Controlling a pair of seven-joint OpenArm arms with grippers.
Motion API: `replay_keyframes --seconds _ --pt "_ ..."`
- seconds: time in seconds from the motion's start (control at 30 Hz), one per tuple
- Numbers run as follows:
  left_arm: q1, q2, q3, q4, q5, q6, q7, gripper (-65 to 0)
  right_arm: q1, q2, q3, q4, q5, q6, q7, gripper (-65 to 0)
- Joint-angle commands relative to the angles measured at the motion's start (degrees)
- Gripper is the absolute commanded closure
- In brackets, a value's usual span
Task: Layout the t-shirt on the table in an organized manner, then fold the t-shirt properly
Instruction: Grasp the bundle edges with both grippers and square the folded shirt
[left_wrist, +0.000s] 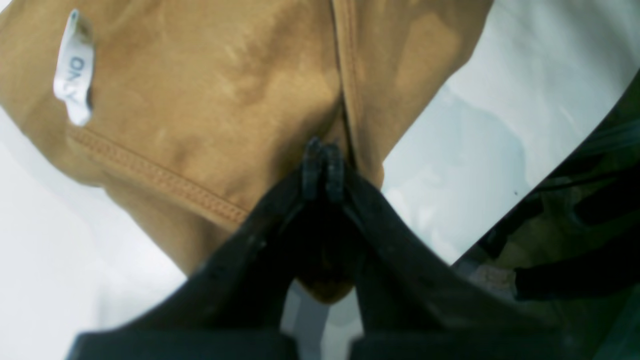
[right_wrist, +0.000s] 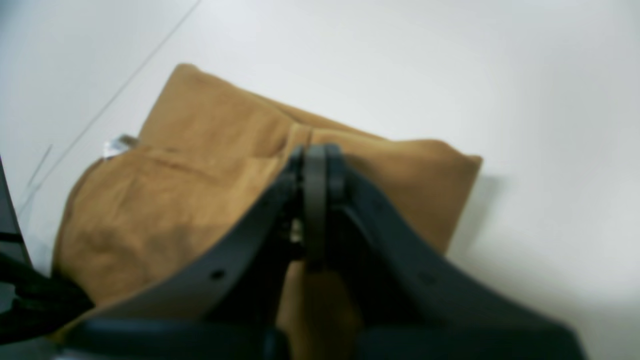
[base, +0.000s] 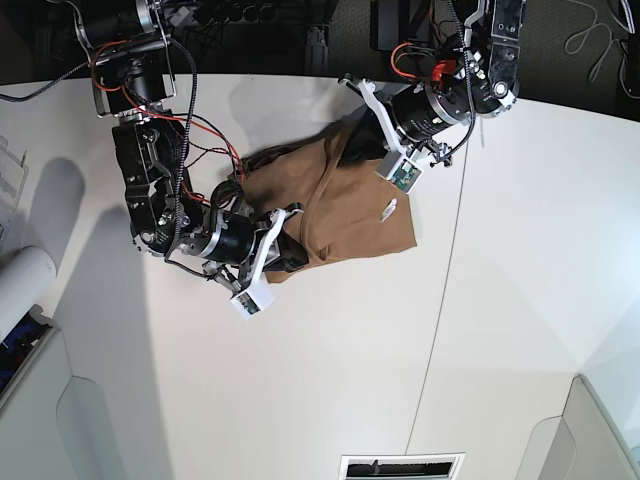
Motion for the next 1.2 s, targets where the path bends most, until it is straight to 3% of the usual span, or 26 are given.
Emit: replay_keyframes --seconds 0.0,0.2,0.37,0.53,0.83,1.03,1.17 --pt "-0.2 -0.04 0.0 0.76 -0.83 -0.39 -0.04 0.0 1.25 0.0 -0.13 0.85 0.52 0.17 1.16 0.0" --pt "-0.2 -0.24 -0.02 -0.57 2.91 -0.37 0.79 0.0 -0.22 0.04 -0.24 0.87 1.03 0.17 -2.78 0.0" --pt "-1.62 -3.69 -0.02 -6.14 4.13 -0.33 -2.21 0.0 -2.67 0.22 -0.24 0.98 3.56 0.2 -3.1 0.0" --pt "-6.38 -6.14 -0.02 -8.15 4.52 2.03 -2.21 0.0 -5.64 0.31 -0.24 2.1 7.63 0.2 -5.49 0.0" --pt "-13.75 -6.69 0.0 -11.34 7.91 2.01 -3.43 0.0 -14.99 0.17 -0.24 13.0 10.25 0.2 -6.14 0.0" --pt "-19.74 -6.71 0.0 -15.21 7.21 2.05 -3.26 0.0 -18.12 0.15 -0.24 17.79 10.25 0.2 -7.1 0.0" --pt "-20.63 -8.35 0.0 -14.4 0.42 3.45 -2.12 0.0 -17.79 0.15 0.83 19.41 10.03 0.17 -7.78 0.0"
